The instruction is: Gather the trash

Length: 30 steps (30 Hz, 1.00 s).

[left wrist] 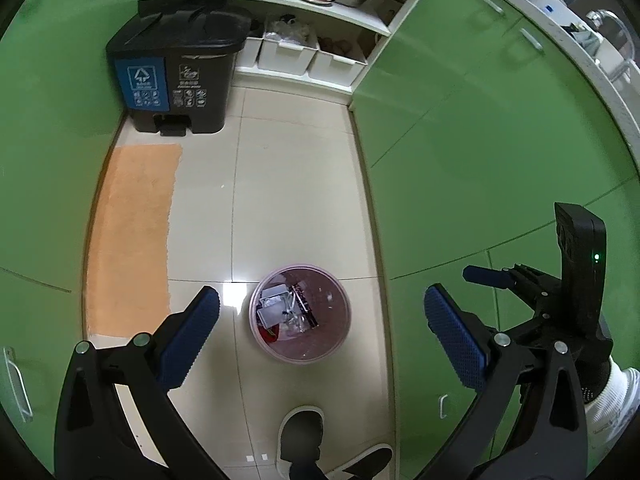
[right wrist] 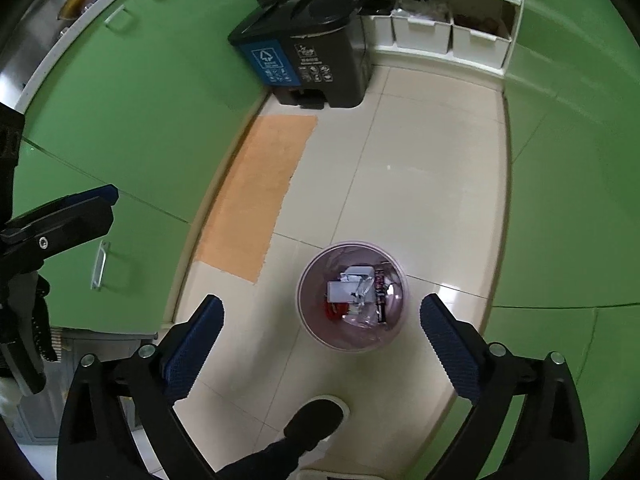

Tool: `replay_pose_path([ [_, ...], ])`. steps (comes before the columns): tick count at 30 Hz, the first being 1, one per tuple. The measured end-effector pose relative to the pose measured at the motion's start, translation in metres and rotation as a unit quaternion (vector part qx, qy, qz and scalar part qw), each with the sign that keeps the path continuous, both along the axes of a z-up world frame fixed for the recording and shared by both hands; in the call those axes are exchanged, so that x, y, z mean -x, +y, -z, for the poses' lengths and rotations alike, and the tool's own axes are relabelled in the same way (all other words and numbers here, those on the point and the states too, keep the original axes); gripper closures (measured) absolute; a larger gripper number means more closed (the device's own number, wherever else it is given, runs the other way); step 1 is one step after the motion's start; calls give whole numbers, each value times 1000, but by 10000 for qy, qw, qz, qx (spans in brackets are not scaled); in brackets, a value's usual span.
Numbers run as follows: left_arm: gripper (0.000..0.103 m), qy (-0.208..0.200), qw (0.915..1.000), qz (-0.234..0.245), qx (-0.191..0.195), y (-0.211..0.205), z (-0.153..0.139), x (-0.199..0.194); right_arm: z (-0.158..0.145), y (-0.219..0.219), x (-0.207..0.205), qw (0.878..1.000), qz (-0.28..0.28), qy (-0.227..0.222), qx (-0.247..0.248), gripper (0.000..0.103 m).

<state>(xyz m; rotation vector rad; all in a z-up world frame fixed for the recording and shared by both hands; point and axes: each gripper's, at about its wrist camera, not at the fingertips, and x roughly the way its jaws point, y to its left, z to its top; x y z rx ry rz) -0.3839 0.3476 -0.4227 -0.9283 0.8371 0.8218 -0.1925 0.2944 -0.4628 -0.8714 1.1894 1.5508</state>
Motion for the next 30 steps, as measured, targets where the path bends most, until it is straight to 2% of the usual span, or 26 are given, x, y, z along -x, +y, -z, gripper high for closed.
replay_pose_path([
  [4,3,-35,9999,100,-93,-12,-30,-12,-33,-12,-10,9998,135,-83,-74,8],
  [8,3,-98,9995,234,-198,-26,-77,-27,-78,-28,-22,9992,327,-105,-184,6],
  [16,3,-263,9972,518,-464,-64,-176,-62,-195,-82,-66,9948,852,-104,-541,6],
  [21,3,-372,9931,936,-596,-95,-238,-101,-264,-133,-100,9889,1272,-89,-759,6],
  [25,3,-502,9849,1479,-741,-124,-285,-146,-306,-182,-129,9814,1723,-107,-841,6],
  [30,3,-649,9707,2116,-933,-153,-329,-193,-359,-253,-169,9628,2426,-475,-1091,6],
])
